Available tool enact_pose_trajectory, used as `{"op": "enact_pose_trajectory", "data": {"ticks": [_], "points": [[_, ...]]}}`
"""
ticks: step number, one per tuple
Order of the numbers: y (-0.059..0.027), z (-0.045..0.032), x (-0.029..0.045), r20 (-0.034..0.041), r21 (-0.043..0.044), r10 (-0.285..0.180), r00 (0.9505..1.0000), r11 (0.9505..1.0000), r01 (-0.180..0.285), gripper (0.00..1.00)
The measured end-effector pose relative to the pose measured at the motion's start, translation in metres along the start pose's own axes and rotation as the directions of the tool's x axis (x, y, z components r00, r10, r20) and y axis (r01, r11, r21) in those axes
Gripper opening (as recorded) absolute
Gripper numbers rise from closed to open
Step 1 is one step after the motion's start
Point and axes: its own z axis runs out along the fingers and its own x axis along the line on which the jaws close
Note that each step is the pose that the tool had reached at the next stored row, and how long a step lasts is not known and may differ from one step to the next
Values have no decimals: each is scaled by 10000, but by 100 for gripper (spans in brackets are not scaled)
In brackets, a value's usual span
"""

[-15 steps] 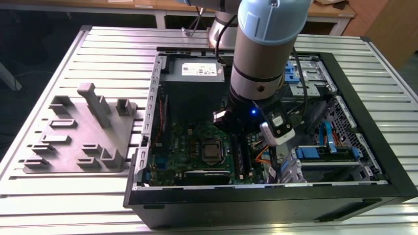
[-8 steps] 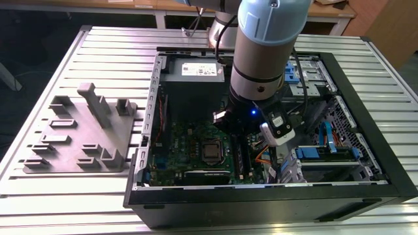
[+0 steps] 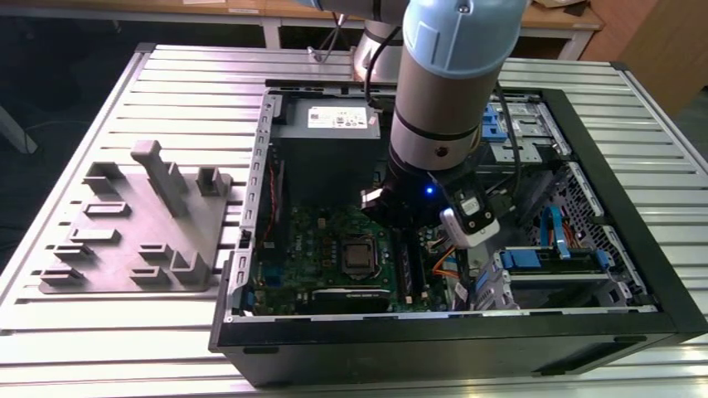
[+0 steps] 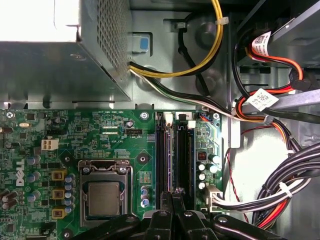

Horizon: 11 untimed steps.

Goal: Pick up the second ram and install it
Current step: 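Insert the second ram into the second slot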

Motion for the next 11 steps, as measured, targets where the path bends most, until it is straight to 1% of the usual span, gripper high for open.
{"op": "enact_pose_trajectory", "data": {"ticks": [8,11], "points": [[0,17,0,2,-18,1,10000,10000,-1,8],[-1,22,1,0,-11,1,10000,10000,-1,8]]}}
